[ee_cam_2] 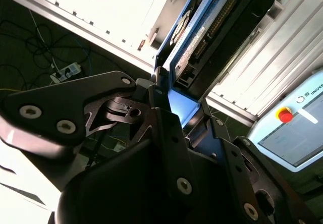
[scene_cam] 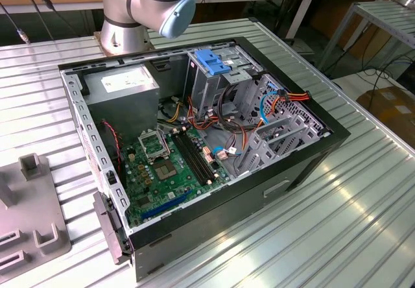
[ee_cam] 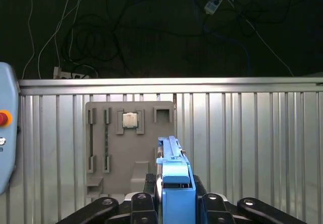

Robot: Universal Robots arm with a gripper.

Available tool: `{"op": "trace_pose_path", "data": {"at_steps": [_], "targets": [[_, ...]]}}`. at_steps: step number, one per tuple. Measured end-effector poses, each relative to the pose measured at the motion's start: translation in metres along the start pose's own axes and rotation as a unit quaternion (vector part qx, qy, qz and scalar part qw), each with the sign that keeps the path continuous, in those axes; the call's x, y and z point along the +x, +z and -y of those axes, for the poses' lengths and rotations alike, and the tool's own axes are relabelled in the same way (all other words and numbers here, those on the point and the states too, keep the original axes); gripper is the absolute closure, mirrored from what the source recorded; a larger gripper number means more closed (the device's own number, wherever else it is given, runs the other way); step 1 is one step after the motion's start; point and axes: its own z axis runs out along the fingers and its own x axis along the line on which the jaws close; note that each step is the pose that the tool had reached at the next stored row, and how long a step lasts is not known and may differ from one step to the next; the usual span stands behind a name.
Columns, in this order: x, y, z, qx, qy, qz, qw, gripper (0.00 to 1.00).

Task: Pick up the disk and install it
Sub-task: 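Pick up the disk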

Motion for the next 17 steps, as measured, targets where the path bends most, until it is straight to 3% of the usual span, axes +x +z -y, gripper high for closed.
{"op": "trace_pose_path", "data": {"at_steps": [17], "targets": [[-0.0002,-0.0002,0.0088,0.0000,0.000,0.0000,1.00000,0.63]]}}
